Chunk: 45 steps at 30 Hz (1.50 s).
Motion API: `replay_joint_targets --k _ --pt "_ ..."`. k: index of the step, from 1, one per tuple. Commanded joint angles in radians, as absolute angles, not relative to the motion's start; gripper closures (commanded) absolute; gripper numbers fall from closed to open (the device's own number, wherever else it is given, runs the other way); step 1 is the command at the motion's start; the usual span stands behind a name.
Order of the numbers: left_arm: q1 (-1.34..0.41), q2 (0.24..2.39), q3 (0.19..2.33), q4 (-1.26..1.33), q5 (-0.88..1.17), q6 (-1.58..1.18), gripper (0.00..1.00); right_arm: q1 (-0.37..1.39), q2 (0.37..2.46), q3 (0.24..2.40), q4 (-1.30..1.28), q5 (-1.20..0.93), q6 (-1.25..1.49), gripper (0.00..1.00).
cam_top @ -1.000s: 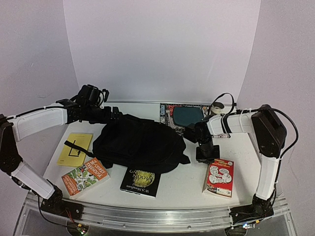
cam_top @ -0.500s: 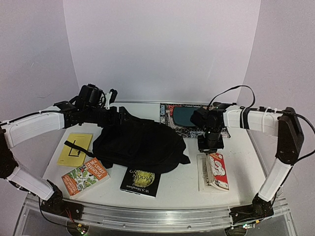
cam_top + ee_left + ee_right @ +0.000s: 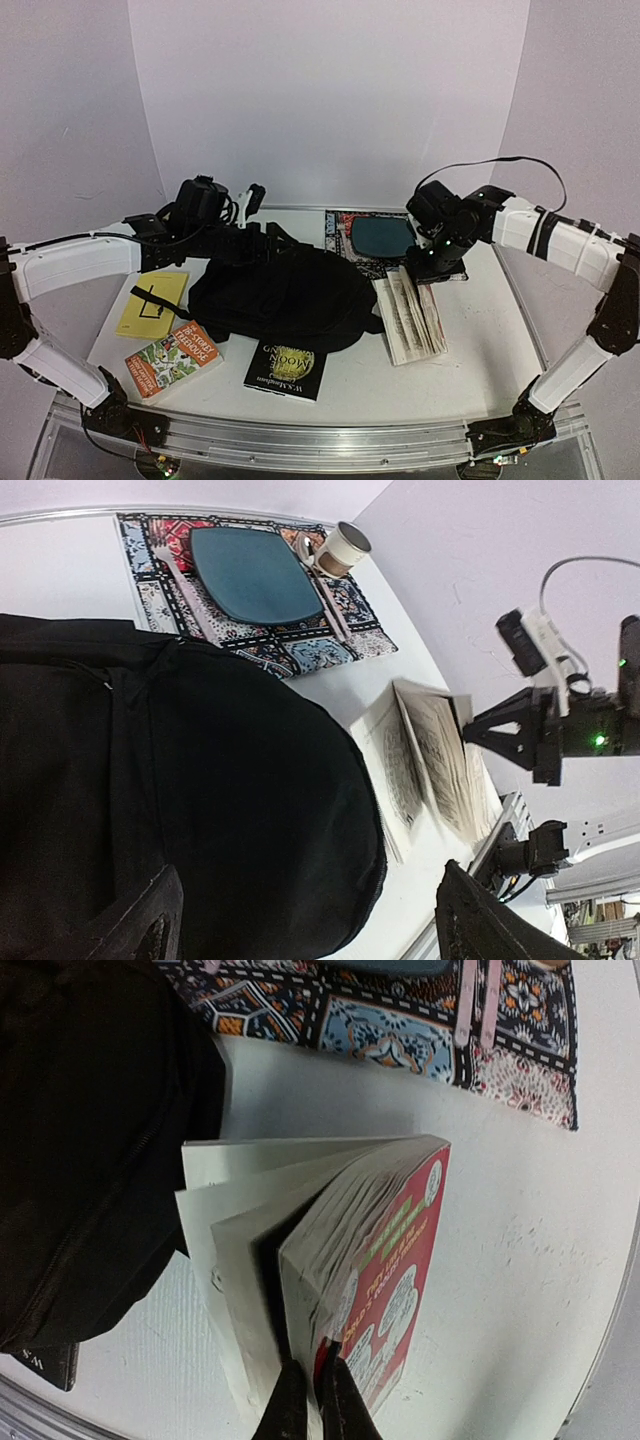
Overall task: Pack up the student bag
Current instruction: Pick up the book from the corner of the board, then pass from the right arm to the left
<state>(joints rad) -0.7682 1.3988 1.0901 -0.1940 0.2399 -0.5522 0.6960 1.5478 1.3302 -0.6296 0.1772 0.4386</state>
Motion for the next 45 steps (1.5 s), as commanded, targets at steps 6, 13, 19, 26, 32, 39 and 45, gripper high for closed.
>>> replay_joint_targets --k 6,13,19,26,32,39,45 --pt "-0.787 1.446 1.117 -0.056 0.29 -0.571 0.11 0.696 1.427 1.435 -0.602 0.089 0.274 1.0" --pt "-0.804 1.546 1.159 0.063 0.342 -0.589 0.08 0.695 1.393 1.382 -0.487 -0.057 0.252 1.0" --pt "-0.823 1.695 1.232 0.157 0.415 -0.626 0.08 0.695 1.392 1.312 -0.398 -0.15 0.256 1.0" --pt "-0.888 1.821 1.329 0.177 0.466 -0.647 0.09 0.697 1.401 1.259 -0.324 -0.212 0.269 1.0" --pt "-0.905 1.854 1.338 0.206 0.488 -0.692 0.21 0.697 1.413 1.241 -0.289 -0.24 0.276 1.0" --pt "-0.922 1.863 1.326 0.23 0.494 -0.721 0.46 0.697 1.436 1.223 -0.25 -0.266 0.29 1.0" --pt "-0.921 1.845 1.304 0.233 0.46 -0.731 0.77 0.709 1.444 1.212 -0.23 -0.271 0.299 1.0"
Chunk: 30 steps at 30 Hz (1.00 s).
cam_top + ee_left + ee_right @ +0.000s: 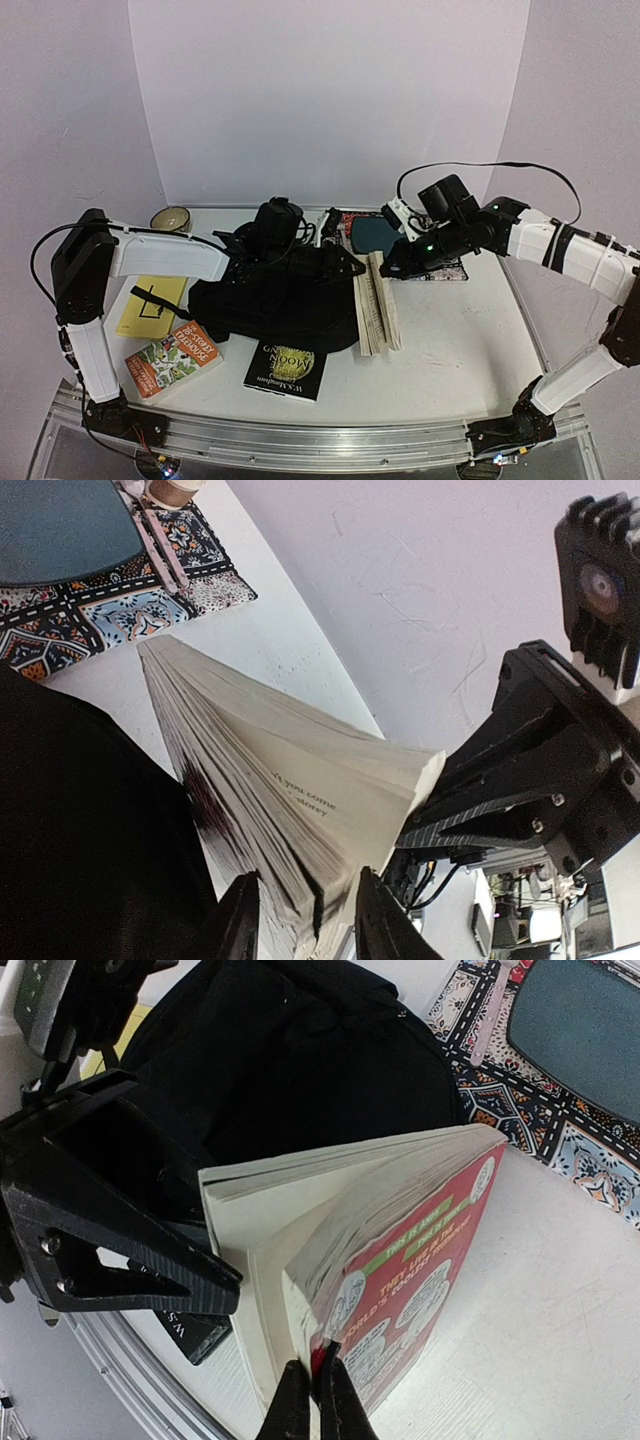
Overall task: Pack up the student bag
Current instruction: Pass from the right arm to the left
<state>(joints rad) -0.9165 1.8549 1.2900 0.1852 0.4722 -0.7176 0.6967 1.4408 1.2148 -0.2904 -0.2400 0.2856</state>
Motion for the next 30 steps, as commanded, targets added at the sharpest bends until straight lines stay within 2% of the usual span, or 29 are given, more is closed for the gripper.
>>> replay_joint_targets --k 1,6,8,14,19,21,25,30 --pt "-0.921 1.842 1.301 0.233 0.456 -0.732 0.82 0.712 1.445 1.21 -0.225 -0.269 0.302 1.0" --pt "-0.921 1.819 1.28 0.24 0.416 -0.753 1.0 0.729 1.448 1.206 -0.209 -0.245 0.313 1.0" --pt "-0.92 1.802 1.264 0.247 0.388 -0.768 1.0 0.736 1.45 1.2 -0.199 -0.231 0.321 0.99" --pt "-0.921 1.744 1.189 0.295 0.286 -0.846 1.0 0.774 1.455 1.17 -0.179 -0.176 0.342 0.68" --pt "-0.92 1.708 1.133 0.374 0.231 -0.92 1.0 0.81 1.431 1.101 -0.13 -0.118 0.348 0.26" --pt "-0.921 1.7 1.116 0.399 0.216 -0.945 1.0 0.838 1.425 1.087 -0.124 -0.074 0.344 0.14" --pt "-0.921 1.699 1.096 0.452 0.203 -0.999 1.0 0.907 1.432 1.079 -0.123 0.059 0.339 0.03" --pt "-0.927 1.707 1.092 0.494 0.196 -1.047 1.0 0.996 1.47 1.089 -0.128 0.231 0.329 0.02"
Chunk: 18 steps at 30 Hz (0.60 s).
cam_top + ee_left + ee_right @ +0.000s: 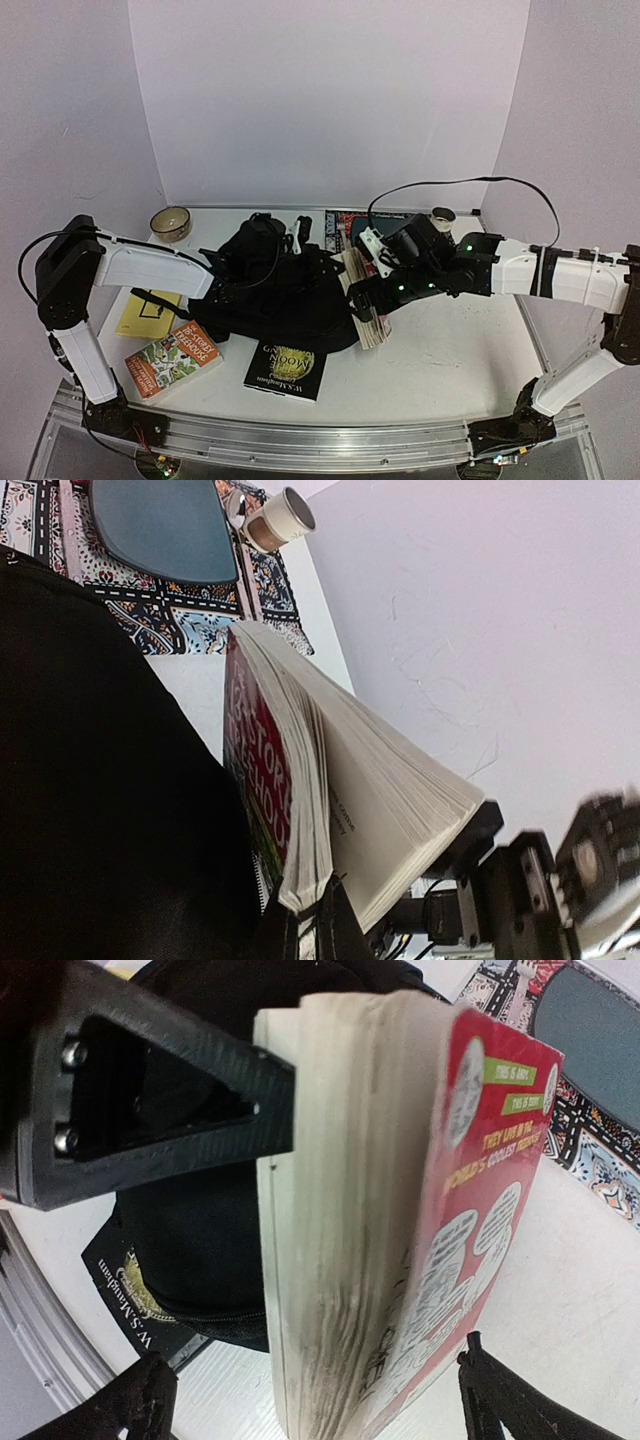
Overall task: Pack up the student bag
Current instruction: Pass from the right arm to the left, then pass from the left arm to the right
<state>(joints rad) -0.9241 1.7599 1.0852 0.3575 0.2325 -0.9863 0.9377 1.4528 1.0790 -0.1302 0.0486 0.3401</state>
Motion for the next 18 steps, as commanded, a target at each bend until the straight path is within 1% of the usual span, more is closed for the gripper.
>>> replay_joint_targets --k 1,7,12,14,18 --pt "-0.929 1.707 1.092 0.499 0.191 -1.055 1.0 1.012 1.485 1.097 -0.133 0.274 0.327 0.02" --pt "-0.937 1.703 1.099 0.516 0.164 -1.084 1.0 1.102 1.578 1.153 -0.171 0.501 0.298 0.03" --pt "-0.944 1.7 1.108 0.521 0.147 -1.095 1.0 1.165 1.647 1.226 -0.219 0.716 0.28 0.09" --pt "-0.946 1.698 1.11 0.522 0.14 -1.098 1.0 1.176 1.667 1.253 -0.243 0.784 0.287 0.16" --pt "-0.946 1.693 1.116 0.523 0.136 -1.091 1.0 1.189 1.692 1.293 -0.286 0.865 0.29 0.45"
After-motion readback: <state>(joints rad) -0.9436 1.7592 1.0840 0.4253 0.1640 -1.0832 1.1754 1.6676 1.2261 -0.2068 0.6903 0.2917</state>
